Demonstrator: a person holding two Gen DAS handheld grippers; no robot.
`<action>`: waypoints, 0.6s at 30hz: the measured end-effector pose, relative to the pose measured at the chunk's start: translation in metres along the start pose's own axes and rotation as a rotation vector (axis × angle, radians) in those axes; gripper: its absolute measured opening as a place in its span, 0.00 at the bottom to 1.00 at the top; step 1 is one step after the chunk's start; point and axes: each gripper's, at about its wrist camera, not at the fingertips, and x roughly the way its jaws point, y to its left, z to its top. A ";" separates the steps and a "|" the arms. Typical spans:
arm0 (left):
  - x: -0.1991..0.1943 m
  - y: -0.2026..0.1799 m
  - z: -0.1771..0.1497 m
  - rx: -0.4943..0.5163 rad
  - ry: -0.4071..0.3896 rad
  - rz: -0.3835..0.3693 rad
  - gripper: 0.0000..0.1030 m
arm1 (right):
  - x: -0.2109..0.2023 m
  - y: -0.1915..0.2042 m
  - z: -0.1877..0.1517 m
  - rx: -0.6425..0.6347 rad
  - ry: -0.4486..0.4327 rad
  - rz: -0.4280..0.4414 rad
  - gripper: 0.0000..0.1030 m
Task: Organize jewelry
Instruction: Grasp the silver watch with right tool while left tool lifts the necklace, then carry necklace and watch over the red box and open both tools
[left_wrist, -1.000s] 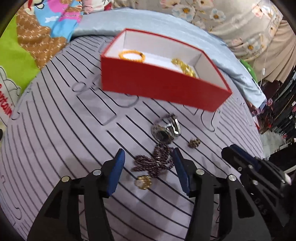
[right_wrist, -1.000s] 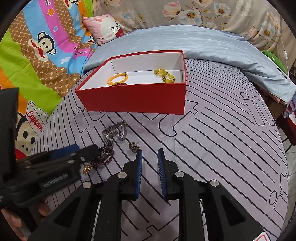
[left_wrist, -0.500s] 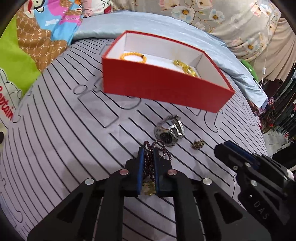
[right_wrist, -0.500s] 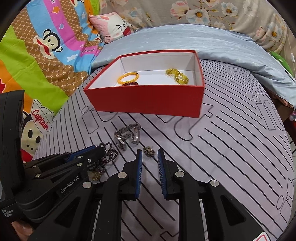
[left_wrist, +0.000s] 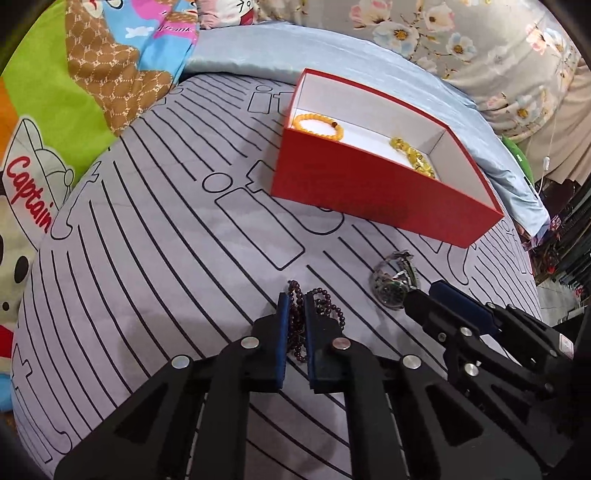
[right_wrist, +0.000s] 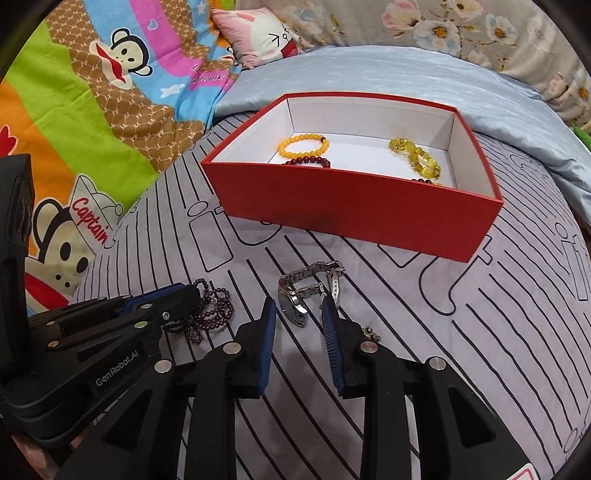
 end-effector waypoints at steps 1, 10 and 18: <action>0.001 0.001 0.000 0.001 0.000 0.002 0.07 | 0.003 0.000 0.001 -0.001 0.006 0.001 0.27; 0.004 0.007 0.001 -0.005 0.002 0.000 0.08 | 0.023 0.007 0.003 -0.013 0.036 0.007 0.16; -0.005 0.002 0.007 0.010 -0.017 -0.012 0.07 | 0.010 0.005 0.007 0.005 0.002 0.018 0.09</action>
